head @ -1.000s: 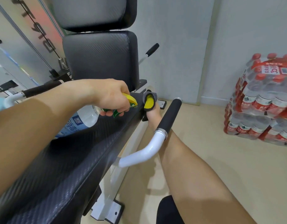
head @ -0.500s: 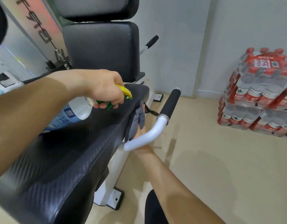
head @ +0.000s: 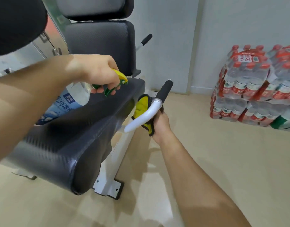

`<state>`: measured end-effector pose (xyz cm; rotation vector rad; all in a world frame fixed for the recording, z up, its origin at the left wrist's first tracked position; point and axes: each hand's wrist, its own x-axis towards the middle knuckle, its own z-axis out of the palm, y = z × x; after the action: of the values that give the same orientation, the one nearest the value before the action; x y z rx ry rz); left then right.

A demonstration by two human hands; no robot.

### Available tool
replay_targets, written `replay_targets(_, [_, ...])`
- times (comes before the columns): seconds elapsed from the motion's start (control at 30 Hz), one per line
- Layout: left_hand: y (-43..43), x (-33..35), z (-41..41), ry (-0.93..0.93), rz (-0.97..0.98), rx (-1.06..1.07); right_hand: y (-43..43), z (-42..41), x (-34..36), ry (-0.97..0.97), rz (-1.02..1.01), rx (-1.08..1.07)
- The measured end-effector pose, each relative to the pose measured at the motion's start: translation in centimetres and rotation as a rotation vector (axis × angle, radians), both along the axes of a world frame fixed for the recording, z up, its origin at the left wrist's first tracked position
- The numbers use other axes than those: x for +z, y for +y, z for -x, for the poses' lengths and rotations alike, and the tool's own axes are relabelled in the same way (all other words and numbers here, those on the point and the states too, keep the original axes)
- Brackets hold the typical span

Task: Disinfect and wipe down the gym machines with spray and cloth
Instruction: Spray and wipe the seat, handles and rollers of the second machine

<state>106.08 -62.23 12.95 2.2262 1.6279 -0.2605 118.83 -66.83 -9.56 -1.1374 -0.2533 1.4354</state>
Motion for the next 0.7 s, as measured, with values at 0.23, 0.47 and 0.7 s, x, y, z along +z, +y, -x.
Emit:
replay_targets(0.23, [-5.6,2.5,1.8,0.058,-0.247,0.125,-3.7,-2.2,1.4,0.122,-0.077,0.099])
replay_targets(0.47, [-12.7,5.2,3.1,0.014,-0.273,0.27,-7.4,-0.2,3.0,-0.112,0.143,0.172])
replay_targets(0.7, [-23.0,3.7,2.3,-0.141,-0.414,0.379,-12.6,0.5,2.3,-0.038,0.202,0.236])
